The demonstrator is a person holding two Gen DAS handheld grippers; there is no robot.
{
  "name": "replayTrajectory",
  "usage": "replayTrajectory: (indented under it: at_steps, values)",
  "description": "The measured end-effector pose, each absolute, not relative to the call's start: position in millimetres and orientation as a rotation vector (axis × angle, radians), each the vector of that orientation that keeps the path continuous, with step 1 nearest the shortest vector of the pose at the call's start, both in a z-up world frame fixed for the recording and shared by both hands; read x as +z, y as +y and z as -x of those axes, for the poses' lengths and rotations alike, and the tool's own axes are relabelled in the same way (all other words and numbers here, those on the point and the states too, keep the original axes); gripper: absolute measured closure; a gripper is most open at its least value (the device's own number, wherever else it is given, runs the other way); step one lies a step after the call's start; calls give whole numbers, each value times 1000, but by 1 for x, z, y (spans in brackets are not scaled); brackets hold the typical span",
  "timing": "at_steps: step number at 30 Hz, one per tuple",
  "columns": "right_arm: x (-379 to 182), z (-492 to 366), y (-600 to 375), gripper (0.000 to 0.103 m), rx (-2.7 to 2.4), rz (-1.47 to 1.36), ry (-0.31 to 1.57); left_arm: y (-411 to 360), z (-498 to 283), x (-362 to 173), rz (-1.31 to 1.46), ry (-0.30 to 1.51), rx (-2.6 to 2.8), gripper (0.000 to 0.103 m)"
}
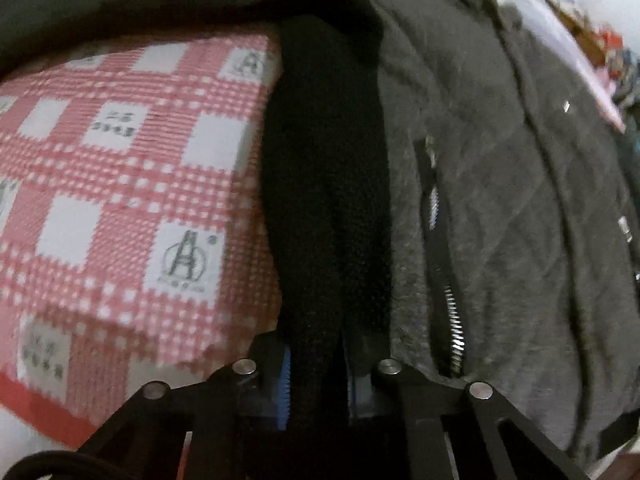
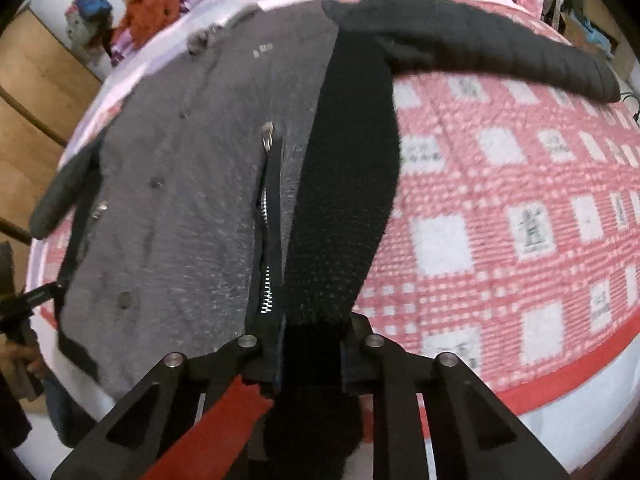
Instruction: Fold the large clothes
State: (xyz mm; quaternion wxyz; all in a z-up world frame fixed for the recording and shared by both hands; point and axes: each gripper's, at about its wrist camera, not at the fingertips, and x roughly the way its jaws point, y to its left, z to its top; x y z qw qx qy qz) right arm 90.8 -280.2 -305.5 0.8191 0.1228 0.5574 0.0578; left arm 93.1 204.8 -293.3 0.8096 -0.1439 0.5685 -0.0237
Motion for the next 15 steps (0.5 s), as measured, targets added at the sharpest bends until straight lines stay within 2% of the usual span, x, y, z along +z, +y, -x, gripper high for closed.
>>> replayTrajectory:
  at_steps: [4, 5, 7, 9, 11, 14, 15]
  values:
    - [-264, -78, -277, 88, 171, -218, 1118, 207, -73, -264, 290, 1177, -44, 92]
    - [-260, -79, -279, 92, 173, -204, 1112, 216, -72, -262, 291, 1186, -36, 98]
    - [-261, -71, -299, 103, 130, -195, 1123, 221, -54, -274, 286, 1246, -9, 98]
    - [-282, -59, -335, 103, -13, -216, 1207, 227, -42, -295, 264, 1304, 40, 98]
    - [-291, -51, -358, 103, -100, -218, 1245, 229, -41, -295, 261, 1303, 99, 98]
    - [-278, -57, -350, 103, -80, -78, 1185, 223, -53, -278, 233, 1251, 148, 98]
    - [-273, -65, -340, 103, -57, -29, 1147, 213, -67, -267, 208, 1212, 138, 92]
